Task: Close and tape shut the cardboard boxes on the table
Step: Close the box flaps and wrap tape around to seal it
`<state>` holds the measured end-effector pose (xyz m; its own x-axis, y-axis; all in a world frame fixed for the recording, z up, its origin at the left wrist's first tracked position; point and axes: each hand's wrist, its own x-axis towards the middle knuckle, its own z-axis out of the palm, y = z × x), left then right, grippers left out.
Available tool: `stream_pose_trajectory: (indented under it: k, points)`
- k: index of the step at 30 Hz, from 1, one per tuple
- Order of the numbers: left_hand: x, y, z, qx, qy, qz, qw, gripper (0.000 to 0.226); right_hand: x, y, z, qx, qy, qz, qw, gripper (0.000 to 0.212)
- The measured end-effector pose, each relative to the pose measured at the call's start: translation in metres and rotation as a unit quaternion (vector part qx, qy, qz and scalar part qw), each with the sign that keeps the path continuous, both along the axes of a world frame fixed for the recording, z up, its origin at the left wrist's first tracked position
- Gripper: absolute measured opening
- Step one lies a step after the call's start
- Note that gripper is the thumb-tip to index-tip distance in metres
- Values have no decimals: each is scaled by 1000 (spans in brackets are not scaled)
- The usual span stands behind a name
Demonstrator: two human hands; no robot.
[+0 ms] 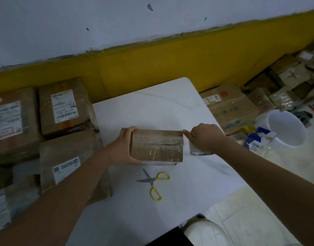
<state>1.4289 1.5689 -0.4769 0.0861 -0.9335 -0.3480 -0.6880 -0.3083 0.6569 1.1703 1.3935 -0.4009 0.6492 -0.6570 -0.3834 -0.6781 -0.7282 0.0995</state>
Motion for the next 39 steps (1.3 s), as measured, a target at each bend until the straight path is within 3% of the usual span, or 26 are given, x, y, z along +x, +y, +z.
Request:
stream_pose_trajectory:
  k: [5, 7, 10, 14, 16, 19, 23, 25, 27, 29, 31, 32, 33, 34, 36, 39]
  points:
    - [1, -6, -3, 7, 15, 7, 1000, 124, 11, 2, -40, -34, 14, -23, 999, 63]
    - [0, -8, -5, 14, 20, 12, 1000, 126, 11, 7, -60, -65, -40, -33, 997, 50]
    - [-2, -9, -5, 21, 18, 18, 999, 129, 10, 13, -77, -98, -126, -96, 982, 62]
    - [-2, -10, -2, 61, 53, 51, 995, 143, 22, 9, -65, -155, -249, -209, 933, 59]
    - [-14, -16, 1, 66, 104, 131, 984, 120, 28, 15, -55, -115, -275, -236, 925, 68]
    - [-43, -22, 1, -18, 165, 248, 955, 74, 38, 36, -70, -18, -277, -192, 941, 72]
    - [-56, -17, -12, -95, 242, 304, 917, 62, 40, 46, -91, 32, -301, -161, 939, 77]
    - [-53, -18, -13, -94, 241, 298, 919, 61, 37, 39, -92, 59, -295, -157, 941, 79]
    - [-51, -20, -10, -85, 212, 288, 930, 58, 34, 34, -84, 75, -273, -140, 949, 79]
    - [-48, -24, -6, -78, 163, 276, 944, 53, 30, 42, -71, 16, -264, -111, 958, 71]
    - [-42, -30, -3, -79, 98, 240, 963, 46, 25, 69, -60, -81, -358, -72, 927, 49]
    - [-38, -34, -1, -81, 65, 218, 970, 43, 22, 89, -62, -95, -403, -35, 910, 33]
    - [-35, -39, 2, -80, 36, 200, 976, 42, 17, 113, -69, -83, -396, 12, 915, 24]
    - [-32, -42, 5, -72, 4, 188, 980, 42, 12, 135, -81, -30, -339, 47, 939, 28]
    - [-34, -48, 11, -64, -117, 175, 976, 42, 2, 167, -104, 106, -182, -4, 978, 45]
    - [-63, -45, 30, -83, -293, 190, 934, 42, -7, 185, -129, 181, -100, -121, 971, 65]
